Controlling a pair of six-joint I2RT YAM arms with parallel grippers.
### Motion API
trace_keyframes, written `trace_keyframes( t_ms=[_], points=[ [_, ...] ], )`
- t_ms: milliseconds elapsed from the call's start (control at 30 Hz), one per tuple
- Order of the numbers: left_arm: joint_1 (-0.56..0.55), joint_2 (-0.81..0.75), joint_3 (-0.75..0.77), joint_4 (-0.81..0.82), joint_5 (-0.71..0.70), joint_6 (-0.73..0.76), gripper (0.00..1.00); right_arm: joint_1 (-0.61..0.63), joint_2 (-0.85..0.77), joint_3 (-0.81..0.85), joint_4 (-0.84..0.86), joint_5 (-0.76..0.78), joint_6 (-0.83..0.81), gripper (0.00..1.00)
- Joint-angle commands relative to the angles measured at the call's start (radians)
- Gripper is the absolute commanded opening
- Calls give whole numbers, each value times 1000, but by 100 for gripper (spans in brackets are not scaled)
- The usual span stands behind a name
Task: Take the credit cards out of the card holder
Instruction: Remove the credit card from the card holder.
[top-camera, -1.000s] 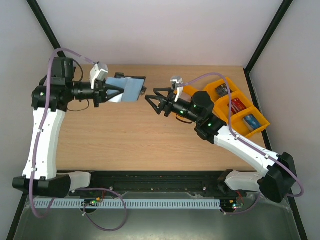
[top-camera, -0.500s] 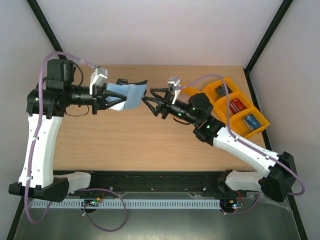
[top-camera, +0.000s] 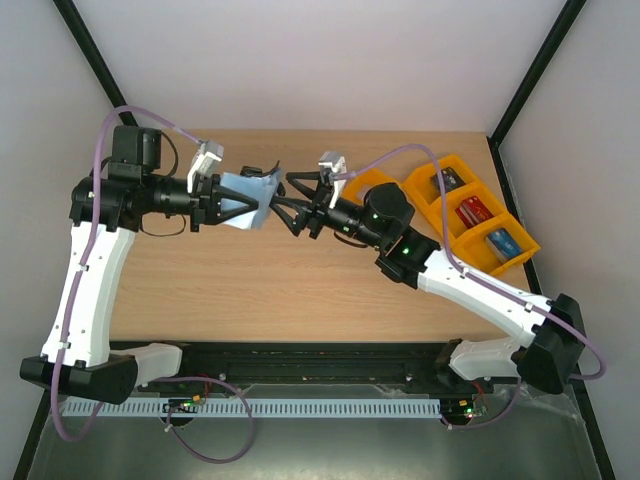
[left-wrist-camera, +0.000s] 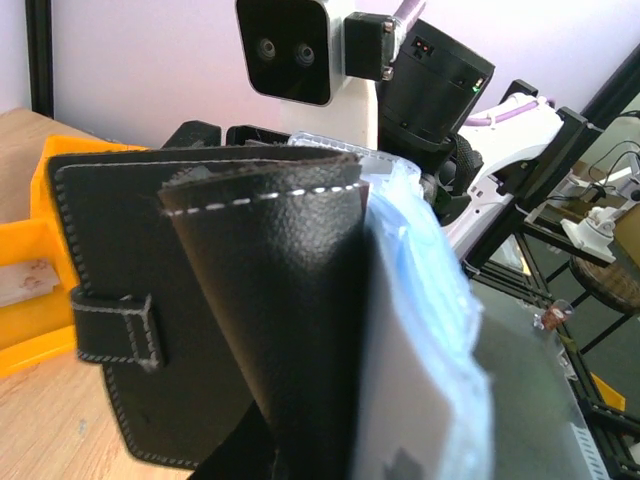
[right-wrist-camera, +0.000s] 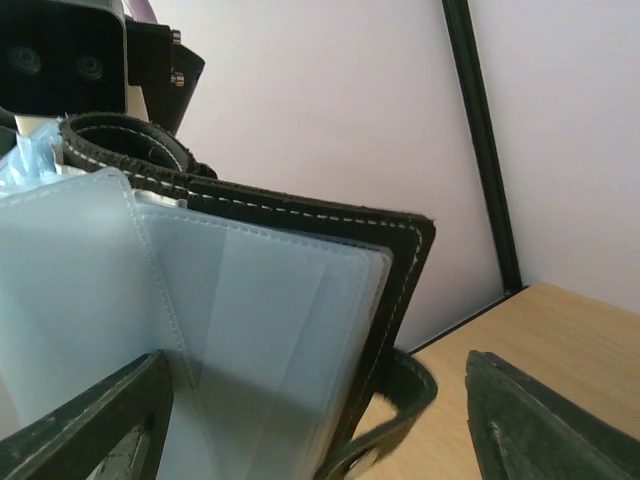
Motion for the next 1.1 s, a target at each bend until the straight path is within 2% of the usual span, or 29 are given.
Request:
trace_keyframes(
  t_ms=[0,100,233,433,600,667,833,933,1067],
  points=[
    [-13,-9,53,-28,31,38,2,-34,-50,6,-14,6,-69,83],
    [-13,1,92,-72,21,83,2,-126,-105,-55,23,-133,-39,89],
    [-16,8,118,-105,26,118,2,-149,-135,-36,-103,-149,-122,91],
    [-16,6,117,-112,30,128,2,-151,-120,2,-145,-137,-124,91],
    [-18,1,82,-96,36,124,2,-148,-54,54,-84,-298,-32,91],
    [-19,0,64,-74,25,104,2,-133,-25,70,-50,-374,6,94],
    [-20,-4,29,-17,-5,48,2,-50,21,102,11,-435,23,99],
    [-20,-6,11,15,-23,18,2,-2,37,120,50,-424,40,100],
    [-19,-5,-11,39,-24,-9,2,37,66,147,45,-278,61,98]
  ],
)
